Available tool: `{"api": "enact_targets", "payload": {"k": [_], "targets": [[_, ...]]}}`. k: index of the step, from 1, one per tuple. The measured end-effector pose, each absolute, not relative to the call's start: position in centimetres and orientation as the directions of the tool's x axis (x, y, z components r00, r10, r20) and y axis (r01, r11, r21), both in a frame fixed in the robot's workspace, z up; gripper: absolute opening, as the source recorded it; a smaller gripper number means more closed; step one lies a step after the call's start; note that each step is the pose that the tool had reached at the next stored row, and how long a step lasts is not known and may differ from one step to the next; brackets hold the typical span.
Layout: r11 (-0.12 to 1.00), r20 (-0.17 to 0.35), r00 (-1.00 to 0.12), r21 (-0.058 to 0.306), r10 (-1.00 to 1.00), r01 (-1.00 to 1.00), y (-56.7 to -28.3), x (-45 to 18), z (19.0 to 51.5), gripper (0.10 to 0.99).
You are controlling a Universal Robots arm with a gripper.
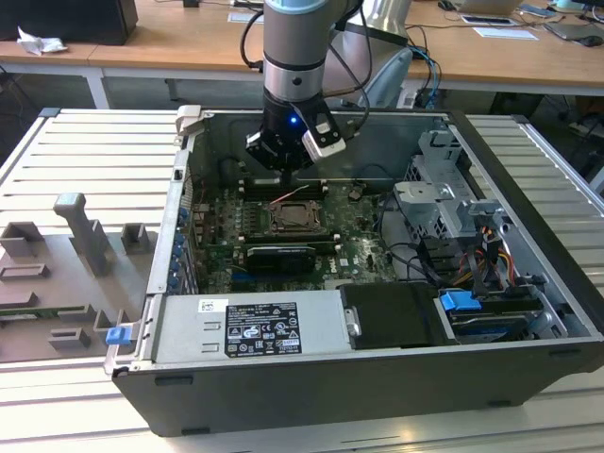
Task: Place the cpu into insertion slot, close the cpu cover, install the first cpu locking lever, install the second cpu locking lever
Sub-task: 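Install the first cpu locking lever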
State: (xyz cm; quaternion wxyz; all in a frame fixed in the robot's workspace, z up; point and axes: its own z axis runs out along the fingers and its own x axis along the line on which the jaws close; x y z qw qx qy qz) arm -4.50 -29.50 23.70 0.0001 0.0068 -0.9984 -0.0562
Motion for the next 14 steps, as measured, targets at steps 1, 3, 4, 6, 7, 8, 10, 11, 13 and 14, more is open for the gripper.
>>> {"api": "enact_targets", "payload": {"k": [1,3,4,6,7,8,10,11,13,14], "targets": [[0.993,0.0,-1.0,0.115,-0.013,-0.013,-29.5,-4.49,23.55,0.106],[0.993,-0.001,-1.0,0.12,-0.014,-0.014,-29.5,-4.46,23.44,0.106],[0.992,-0.001,-1.0,0.121,-0.015,-0.015,-29.5,-4.36,23.32,0.106],[0.992,0.0,-1.0,0.121,-0.029,-0.028,-29.5,-4.31,23.22,0.106],[0.992,-0.001,-0.999,0.121,-0.042,-0.041,-29.49,-4.22,23.13,0.106],[0.992,0.0,-0.999,0.121,-0.042,-0.042,-29.48,-4.08,23.09,0.106],[0.992,-0.001,-0.999,0.121,-0.042,-0.042,-29.45,-3.86,23.03,0.106],[0.992,-0.001,-0.999,0.121,-0.042,-0.042,-29.43,-3.75,23.01,0.106],[0.992,-0.001,-0.999,0.12,-0.042,-0.042,-29.37,-3.58,22.95,0.106],[0.992,0.0,-0.999,0.119,-0.042,-0.042,-29.32,-3.52,22.92,0.106]]}}
